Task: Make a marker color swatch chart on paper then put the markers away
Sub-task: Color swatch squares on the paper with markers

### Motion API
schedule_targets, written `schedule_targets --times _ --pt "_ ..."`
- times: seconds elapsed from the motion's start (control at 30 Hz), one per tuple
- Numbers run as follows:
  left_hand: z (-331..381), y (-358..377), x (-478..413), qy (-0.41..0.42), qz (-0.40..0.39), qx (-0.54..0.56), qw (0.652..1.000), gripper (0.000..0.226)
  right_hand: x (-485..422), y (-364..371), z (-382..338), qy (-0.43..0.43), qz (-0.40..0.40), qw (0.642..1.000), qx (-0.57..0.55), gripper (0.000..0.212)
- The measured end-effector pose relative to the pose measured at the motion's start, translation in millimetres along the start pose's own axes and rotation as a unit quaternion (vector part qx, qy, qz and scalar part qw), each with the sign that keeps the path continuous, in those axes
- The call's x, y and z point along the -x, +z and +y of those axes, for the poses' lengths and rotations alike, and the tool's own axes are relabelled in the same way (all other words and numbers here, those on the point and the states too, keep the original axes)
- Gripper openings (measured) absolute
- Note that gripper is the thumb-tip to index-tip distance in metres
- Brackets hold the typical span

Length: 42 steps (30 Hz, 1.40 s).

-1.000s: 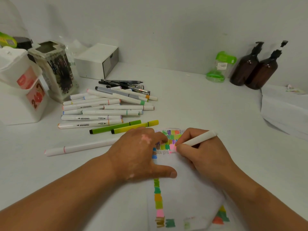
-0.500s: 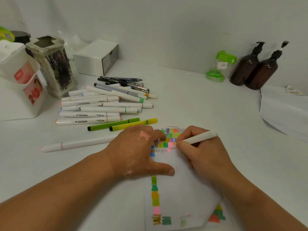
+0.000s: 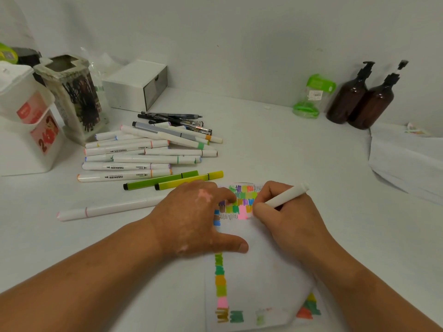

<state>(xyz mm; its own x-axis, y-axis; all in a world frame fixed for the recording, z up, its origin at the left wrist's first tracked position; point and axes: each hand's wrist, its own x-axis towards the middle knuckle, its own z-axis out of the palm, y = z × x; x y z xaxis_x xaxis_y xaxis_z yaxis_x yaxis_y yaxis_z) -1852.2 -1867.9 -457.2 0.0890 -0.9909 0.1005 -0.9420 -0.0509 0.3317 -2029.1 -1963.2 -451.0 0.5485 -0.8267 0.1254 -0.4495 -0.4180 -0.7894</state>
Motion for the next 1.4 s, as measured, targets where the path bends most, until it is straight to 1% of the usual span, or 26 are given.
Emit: schedule_targets --times 0.07,0.1,0.17,0.23,0.3,0.33,0.37,0.4,0.43,0.47,0.5,0.57,0.67,0.73,0.8,0.9,0.97,1.07,1.13,1.23,1.3,1.4 --pt "-1.0 1.0 0.5 0.0 -0.003 -0.001 1.0 0.098 0.3 -0.5 0.2 0.001 0.019 1.0 -0.019 0.011" --pt "-1.6 1.2 1.0 -0.001 -0.004 0.001 1.0 0.098 0.1 -1.5 0.6 0.005 0.036 0.998 -0.046 0.01" --pt "-1.8 -0.3 2.2 -0.001 0.009 0.021 1.0 0.091 -0.1 -6.2 0.5 0.026 0.065 0.987 -0.144 0.008" --pt "-1.0 -3.3 2.5 0.004 0.035 0.053 0.998 0.069 -0.5 -12.6 -0.6 0.042 0.076 0.965 -0.246 0.009" --pt "0.1 -5.4 1.2 0.012 0.071 0.133 0.989 0.039 -1.1 -17.6 -0.7 0.041 0.07 0.953 -0.293 0.01" --pt "-0.5 -6.5 0.3 0.012 0.088 0.19 0.978 0.024 -1.4 -19.0 -0.4 0.04 0.064 0.949 -0.305 0.009" --pt "-1.6 -7.7 -0.4 0.005 0.095 0.259 0.961 0.018 -2.0 -19.7 0.5 0.039 0.06 0.947 -0.314 0.008" --pt "-2.8 -8.9 -0.5 -0.004 0.086 0.337 0.938 0.021 -2.2 -20.0 0.8 0.04 0.056 0.944 -0.323 0.007" --pt "-3.1 -10.5 -0.2 -0.008 0.067 0.416 0.907 0.026 -2.5 -20.2 0.9 0.043 0.052 0.939 -0.337 0.006" --pt "-3.5 -11.5 0.2 -0.011 0.054 0.471 0.88 0.03 -2.7 -20.8 0.2 0.046 0.045 0.932 -0.358 0.004" --pt "-3.8 -11.9 0.4 -0.011 0.046 0.501 0.864 0.033 -2.9 -21.5 -0.4 0.051 0.036 0.92 -0.386 0.004" --pt "-4.9 -10.1 1.3 -0.002 0.036 0.508 0.861 0.033 -3.0 -23.7 -2.2 0.063 0.012 0.898 -0.435 0.005" --pt "-5.1 -8.3 2.5 0.017 0.016 0.527 0.85 0.019 -1.4 -26.8 -5.5 0.064 -0.009 0.888 -0.455 0.005" --pt "-5.6 -9.9 2.1 0.017 0.0 0.544 0.839 0.012 -0.5 -28.6 -5.8 0.053 -0.009 0.892 -0.45 0.01" --pt "-5.7 -11.8 2.2 0.014 -0.012 0.549 0.836 0.013 0.4 -30.0 -6.0 0.039 -0.008 0.895 -0.444 0.01" --pt "-2.1 -14.6 4.4 0.001 0.003 0.525 0.851 0.009 1.8 -29.4 -6.2 0.017 -0.013 0.896 -0.444 0.01" --pt "1.0 -15.6 5.8 -0.012 0.018 0.507 0.861 0.008 2.9 -27.4 -7.3 0.003 -0.02 0.903 -0.43 0.011" --pt "3.7 -17.8 6.0 -0.02 0.034 0.517 0.855 0.007 3.8 -25.0 -6.9 -0.004 -0.03 0.911 -0.412 0.009" --pt "6.2 -18.5 6.1 -0.023 0.038 0.518 0.854 0.009 4.4 -24.0 -6.7 -0.011 -0.038 0.918 -0.394 0.005" --pt "10.7 -16.5 6.8 -0.028 0.042 0.531 0.846 0.017 5.7 -20.9 -6.3 -0.019 -0.055 0.927 -0.37 0.015" --pt "13.1 -15.8 7.1 -0.027 0.046 0.534 0.844 0.023 7.0 -18.6 -6.7 -0.023 -0.059 0.934 -0.351 0.017" --pt "11.9 -14.4 6.6 -0.027 0.053 0.542 0.838 0.016 8.8 -17.3 -8.3 -0.024 -0.056 0.936 -0.348 0.015"
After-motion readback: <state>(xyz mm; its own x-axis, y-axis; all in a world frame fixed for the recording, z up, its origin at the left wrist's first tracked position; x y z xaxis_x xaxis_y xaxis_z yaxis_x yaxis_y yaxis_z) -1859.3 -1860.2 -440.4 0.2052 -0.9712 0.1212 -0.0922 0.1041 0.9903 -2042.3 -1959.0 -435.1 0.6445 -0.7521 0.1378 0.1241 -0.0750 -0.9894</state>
